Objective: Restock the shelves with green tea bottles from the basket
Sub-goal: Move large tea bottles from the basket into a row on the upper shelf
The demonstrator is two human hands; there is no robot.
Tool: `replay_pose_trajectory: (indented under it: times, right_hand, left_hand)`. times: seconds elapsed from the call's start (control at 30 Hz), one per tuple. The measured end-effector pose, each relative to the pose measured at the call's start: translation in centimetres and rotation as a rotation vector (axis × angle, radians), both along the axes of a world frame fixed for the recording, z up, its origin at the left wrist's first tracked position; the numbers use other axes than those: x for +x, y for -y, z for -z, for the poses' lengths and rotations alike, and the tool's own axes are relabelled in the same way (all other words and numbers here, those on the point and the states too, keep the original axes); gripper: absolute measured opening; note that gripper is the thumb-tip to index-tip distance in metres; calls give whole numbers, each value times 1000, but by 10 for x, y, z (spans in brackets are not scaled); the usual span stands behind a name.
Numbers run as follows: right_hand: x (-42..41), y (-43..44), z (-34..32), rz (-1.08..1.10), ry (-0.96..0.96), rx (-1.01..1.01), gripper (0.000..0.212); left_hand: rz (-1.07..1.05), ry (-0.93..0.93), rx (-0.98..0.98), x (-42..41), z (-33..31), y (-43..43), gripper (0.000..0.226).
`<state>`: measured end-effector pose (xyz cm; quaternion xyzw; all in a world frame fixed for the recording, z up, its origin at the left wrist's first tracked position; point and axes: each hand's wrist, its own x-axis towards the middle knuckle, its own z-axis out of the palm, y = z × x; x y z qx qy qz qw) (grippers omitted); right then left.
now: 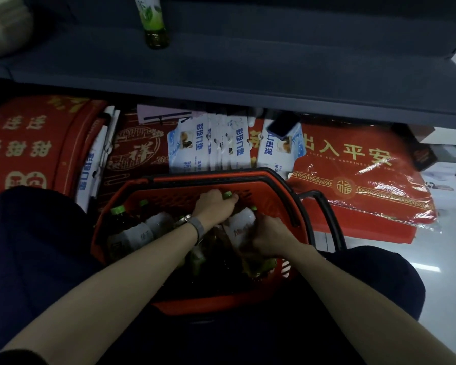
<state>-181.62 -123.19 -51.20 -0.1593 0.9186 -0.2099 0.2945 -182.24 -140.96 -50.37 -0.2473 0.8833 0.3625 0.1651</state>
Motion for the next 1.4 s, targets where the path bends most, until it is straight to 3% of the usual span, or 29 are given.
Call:
replay_pose_trajectory:
  times: [0.13,0.2,0.37,0.43,0.57,0.7,0.77,0.87,1.0,1.2,1.33,1.4]
  right_hand:
    - [-4,-2,-16,99,72,-235,55]
    - [-5,-4,-23,147,157,-425,41]
    - [-5,-14,-46,161,399,-737,26]
    - [-5,-16,-50,191,491,-834,36]
    - [-10,-17,-44,339,703,-951,89]
    - [-10,-18,-53,268,825,-1044,74]
    - [-9,-18,-58,251,869,-1070,78]
    - [-7,-17,-64,253,802,-1060,67]
    - [0,-12,-75,279,522,-1006,53]
    - [7,-22,-90,354,288,-1015,50]
    - [11,-37,-98,445,230,-1087,46]
    - [13,-43,-102,466,204,-1117,45]
  left_hand:
    - [-107,-197,281,4,-16,7,43]
    - [-134,-274,473,9,-21,10,40]
    - [-160,-216,910,15,-46,20,30]
    - [-110,-166,1017,20,-53,22,28]
    - [-110,-211,1116,26,-62,17,42]
    - [-138,-309,1070,22,-71,6,56]
    - [-152,-355,1052,23,-74,1,55]
    - [-164,-417,1036,24,-79,-4,42]
    - [-164,-488,1007,21,-92,-13,29]
    - [-39,-491,1008,22,-109,-23,38]
    - [130,-322,994,26,-113,-13,64]
    - [259,-269,873,29,-115,-12,56]
